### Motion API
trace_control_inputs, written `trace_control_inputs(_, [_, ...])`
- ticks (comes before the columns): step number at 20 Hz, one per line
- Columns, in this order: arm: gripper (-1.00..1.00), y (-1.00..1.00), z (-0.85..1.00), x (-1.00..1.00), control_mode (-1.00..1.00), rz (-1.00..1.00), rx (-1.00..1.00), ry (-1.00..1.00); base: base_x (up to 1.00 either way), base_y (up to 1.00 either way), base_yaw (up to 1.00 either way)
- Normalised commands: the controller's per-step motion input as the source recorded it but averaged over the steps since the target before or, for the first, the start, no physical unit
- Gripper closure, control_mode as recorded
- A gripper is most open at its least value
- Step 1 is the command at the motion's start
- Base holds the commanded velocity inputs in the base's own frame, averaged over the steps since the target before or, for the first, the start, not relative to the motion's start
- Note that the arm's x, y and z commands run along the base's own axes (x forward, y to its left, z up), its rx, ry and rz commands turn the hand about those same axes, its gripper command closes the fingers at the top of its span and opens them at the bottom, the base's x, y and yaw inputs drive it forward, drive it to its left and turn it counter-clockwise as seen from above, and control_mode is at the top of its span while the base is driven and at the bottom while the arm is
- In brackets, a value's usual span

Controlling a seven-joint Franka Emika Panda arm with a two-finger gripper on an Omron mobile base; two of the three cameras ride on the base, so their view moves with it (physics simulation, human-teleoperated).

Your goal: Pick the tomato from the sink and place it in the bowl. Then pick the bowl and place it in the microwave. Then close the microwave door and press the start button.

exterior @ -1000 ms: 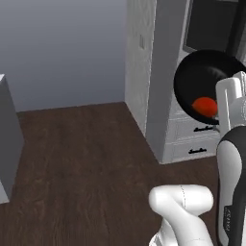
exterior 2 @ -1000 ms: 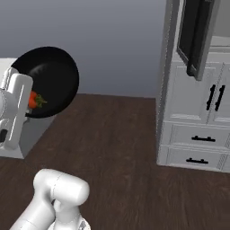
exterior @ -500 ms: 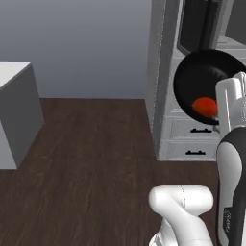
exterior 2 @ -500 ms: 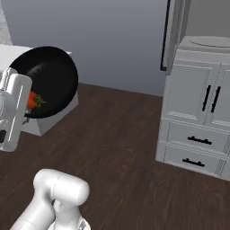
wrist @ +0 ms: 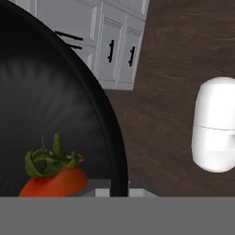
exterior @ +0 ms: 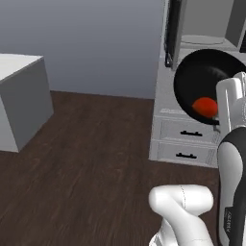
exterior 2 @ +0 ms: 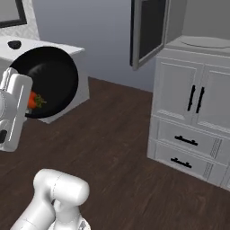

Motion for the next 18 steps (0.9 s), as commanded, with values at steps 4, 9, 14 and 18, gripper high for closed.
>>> trace_control_inputs(4, [1.0, 0.0, 0.0, 0.0, 1.0, 0.0, 0.0, 0.0, 0.0, -1.0, 0.4])
trace_control_inputs(9, [1.0, 0.0, 0.0, 0.0, 1.0, 0.0, 0.0, 0.0, 0.28, -1.0, 0.3])
trace_control_inputs(14, [1.0, 0.0, 0.0, 0.0, 1.0, 0.0, 0.0, 0.0, 0.4, -1.0, 0.16])
trace_control_inputs(18, [1.0, 0.0, 0.0, 0.0, 1.0, 0.0, 0.0, 0.0, 0.31, -1.0, 0.19])
